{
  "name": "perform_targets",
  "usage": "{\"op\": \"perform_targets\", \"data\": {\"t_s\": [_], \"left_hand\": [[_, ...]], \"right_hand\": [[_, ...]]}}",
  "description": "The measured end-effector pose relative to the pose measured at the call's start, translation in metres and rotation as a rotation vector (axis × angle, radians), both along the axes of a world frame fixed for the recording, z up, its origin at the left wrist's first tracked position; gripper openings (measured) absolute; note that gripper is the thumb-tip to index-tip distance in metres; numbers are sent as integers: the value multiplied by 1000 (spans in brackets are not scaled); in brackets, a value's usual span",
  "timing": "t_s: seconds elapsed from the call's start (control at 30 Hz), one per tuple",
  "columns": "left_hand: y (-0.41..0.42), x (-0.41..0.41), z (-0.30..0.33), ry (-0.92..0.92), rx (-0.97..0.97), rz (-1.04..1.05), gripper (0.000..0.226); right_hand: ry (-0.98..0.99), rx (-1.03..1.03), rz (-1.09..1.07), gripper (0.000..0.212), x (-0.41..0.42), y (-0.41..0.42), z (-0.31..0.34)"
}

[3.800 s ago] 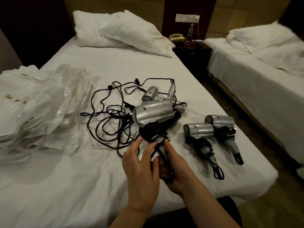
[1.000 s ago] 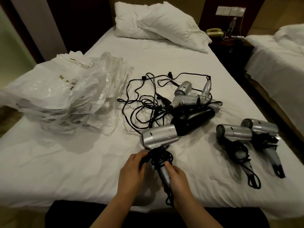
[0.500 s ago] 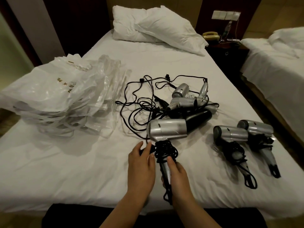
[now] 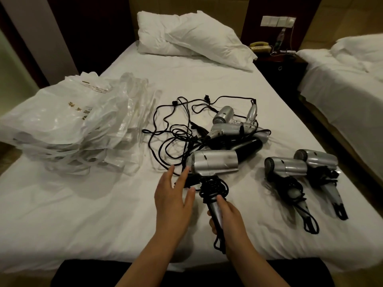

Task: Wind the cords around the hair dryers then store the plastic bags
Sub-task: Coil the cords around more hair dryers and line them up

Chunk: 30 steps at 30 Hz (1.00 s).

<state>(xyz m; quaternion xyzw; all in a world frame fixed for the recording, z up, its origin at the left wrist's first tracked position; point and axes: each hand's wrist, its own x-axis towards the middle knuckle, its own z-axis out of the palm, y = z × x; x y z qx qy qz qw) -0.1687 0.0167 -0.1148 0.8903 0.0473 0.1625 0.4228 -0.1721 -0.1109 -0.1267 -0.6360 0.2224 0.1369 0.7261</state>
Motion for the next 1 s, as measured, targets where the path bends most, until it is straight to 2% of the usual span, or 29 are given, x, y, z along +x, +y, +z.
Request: {"op": "perform_targets", "data": {"t_s": [0.13,0.23,0.27,0.33,0.4,0.5,0.63,0.7,0.77,0.8,0.83,0.9,0.93,1.0], "left_hand": [[-9,-3,-1,-42,-103,52,49],[-12,-1,-5,-87,42,1,50],[-13,2,-3,-37,82,-44,54],[-13,11,0,140,45,-120,61],[-6,21,6,218,-65,-113,47],[6,28,18,160,-103,-83,25],[11,32,28,93,-228,-38,18],[11,29,24,121,-256,-33,23],[11,24,16,154,-283,-28,29],[12,22,13,169,-308,-24,29],[14,20,11,183,-327,-28,29],[18,18,8,199,-345,-78,28],[19,19,8,198,-351,-118,28],[18,22,11,183,-344,-199,30]], "right_hand": [[-36,-6,1,32,1,-3,2],[-64,-50,-9,32,4,-7,6],[-69,-57,-13,31,5,-8,7],[-80,-81,-8,27,4,-10,8],[-89,-135,-2,22,3,-11,8],[-79,-191,9,14,2,-14,8],[39,-198,83,11,2,-13,-2],[180,-130,148,20,2,-7,-13],[251,-152,179,33,1,-3,-23],[227,-234,184,38,1,-3,-27],[158,-407,222,45,2,-5,-29],[-77,-868,293,62,3,-15,-27],[-228,-949,282,69,4,-17,-20],[-493,-889,309,74,11,-17,-3]]}}
